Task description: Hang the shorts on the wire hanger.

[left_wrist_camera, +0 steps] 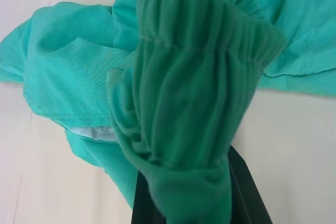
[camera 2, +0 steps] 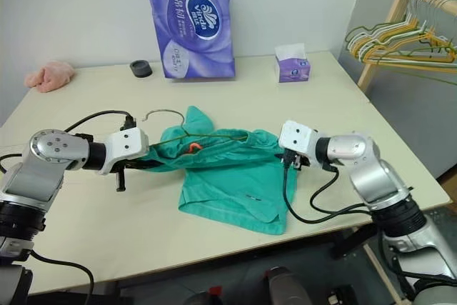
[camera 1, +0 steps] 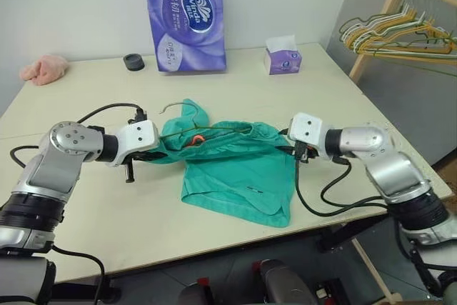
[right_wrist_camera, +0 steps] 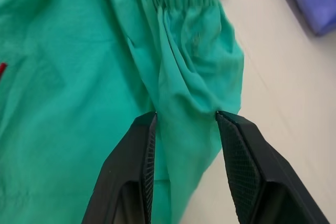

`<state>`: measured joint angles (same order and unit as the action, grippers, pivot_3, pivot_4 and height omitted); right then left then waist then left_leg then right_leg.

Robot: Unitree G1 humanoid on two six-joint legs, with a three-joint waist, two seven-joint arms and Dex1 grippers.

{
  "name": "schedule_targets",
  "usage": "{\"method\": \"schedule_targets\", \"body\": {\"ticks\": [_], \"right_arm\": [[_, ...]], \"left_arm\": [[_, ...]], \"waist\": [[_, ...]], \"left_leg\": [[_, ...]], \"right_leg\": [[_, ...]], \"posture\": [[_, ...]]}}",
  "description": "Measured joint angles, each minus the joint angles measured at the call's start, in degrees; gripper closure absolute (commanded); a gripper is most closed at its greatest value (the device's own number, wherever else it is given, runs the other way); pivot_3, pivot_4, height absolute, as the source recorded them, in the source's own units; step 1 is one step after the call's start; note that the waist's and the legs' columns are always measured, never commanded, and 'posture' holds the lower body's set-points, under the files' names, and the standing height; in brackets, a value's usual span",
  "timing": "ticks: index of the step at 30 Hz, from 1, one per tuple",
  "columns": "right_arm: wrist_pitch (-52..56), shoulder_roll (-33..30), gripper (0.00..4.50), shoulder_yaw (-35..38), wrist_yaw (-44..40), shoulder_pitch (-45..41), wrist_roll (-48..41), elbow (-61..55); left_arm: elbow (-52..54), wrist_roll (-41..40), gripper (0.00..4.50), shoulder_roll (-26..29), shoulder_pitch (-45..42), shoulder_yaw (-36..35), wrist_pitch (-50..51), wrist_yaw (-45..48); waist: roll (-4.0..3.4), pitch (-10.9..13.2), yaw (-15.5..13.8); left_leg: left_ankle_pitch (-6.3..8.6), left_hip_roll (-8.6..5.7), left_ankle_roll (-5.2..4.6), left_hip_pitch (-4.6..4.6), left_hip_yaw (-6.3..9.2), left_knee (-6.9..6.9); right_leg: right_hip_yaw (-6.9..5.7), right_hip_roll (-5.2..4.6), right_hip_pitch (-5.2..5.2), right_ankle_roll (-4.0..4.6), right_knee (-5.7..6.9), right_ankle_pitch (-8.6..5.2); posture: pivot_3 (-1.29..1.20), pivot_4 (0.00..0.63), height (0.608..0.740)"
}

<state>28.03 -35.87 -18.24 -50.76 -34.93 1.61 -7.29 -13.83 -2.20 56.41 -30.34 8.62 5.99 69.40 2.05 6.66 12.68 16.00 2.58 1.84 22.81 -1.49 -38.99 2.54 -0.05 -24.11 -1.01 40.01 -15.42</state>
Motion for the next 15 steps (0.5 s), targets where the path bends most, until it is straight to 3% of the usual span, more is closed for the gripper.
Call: {"method": "schedule_targets", "body": {"ticks": [12, 15], "right_arm": [[3.1, 5.6, 2.54, 0.1, 4.9, 0.4, 0.3, 5.5], [2.8, 7.8, 3.19, 0.1, 6.8, -0.3, 1.1, 8.0]], "left_arm": [[-1.8, 0.0, 4.50, 0.0, 0.0, 0.0, -0.5, 0.2], [-2.2, 0.0, 4.50, 0.0, -0.1, 0.0, -0.6, 0.2]], "waist": [[0.00, 0.0, 0.1], [0.01, 0.0, 0.1]], "left_leg": [[0.00, 0.00, 0.00, 0.00, 0.02, 0.00], [0.00, 0.00, 0.00, -0.01, 0.02, 0.00]], "right_leg": [[-0.01, 0.01, 0.00, 0.00, 0.00, 0.00], [-0.01, 0.02, 0.00, 0.00, 0.00, 0.00]], "posture": [[-0.21, 0.060, 0.740], [-0.21, 0.057, 0.740]]}}
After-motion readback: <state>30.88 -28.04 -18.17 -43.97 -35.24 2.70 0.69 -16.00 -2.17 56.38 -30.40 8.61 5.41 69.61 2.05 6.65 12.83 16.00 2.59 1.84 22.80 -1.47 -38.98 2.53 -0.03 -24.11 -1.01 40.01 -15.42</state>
